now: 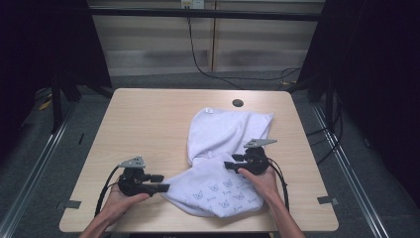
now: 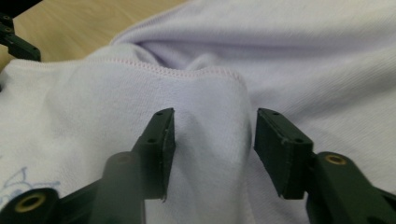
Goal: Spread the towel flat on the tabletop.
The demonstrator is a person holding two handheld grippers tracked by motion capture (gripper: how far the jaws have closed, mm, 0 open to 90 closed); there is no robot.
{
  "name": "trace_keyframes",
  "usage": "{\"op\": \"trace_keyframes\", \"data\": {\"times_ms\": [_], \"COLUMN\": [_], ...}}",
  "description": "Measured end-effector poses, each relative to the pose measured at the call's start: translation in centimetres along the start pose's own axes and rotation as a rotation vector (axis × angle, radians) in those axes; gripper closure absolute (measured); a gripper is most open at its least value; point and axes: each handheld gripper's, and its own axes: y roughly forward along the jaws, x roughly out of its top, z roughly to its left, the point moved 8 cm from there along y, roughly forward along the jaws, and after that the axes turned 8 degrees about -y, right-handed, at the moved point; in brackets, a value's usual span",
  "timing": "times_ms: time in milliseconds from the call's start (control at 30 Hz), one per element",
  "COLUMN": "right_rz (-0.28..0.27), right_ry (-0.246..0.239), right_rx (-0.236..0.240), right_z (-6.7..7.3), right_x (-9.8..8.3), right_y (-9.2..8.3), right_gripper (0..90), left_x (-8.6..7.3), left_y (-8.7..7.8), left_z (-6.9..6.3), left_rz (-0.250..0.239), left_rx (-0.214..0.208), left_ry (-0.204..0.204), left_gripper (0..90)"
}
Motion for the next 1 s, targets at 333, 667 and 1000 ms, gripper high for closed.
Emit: {"op": "trace_keyframes", "data": {"times_ms": [333,667,1000], "right_rz": [-0.206,-0.404,-0.595], "right_ry": [-0.024,-0.137,-0.267], "right_rx": [-0.036,-0.089,-0.148], "right_z": [0.3,1.5,4.2], "right_x": [3.7,14.0,22.4], "right_y": [-4.9,-11.0,-19.3], "right_gripper": [87.3,87.5,87.7], "left_x": [4.5,15.6,21.9], "left_y": [-2.9,-11.4,-16.7], "left_z": [-0.1,-4.0,-9.1], "left_rz": [-0.206,-0.451,-0.594], "left_rx": [-0.013,0.049,0.063], "left_ry": [-0.043,0.111,0.236], "left_gripper": [85.5,85.6,85.6]}}
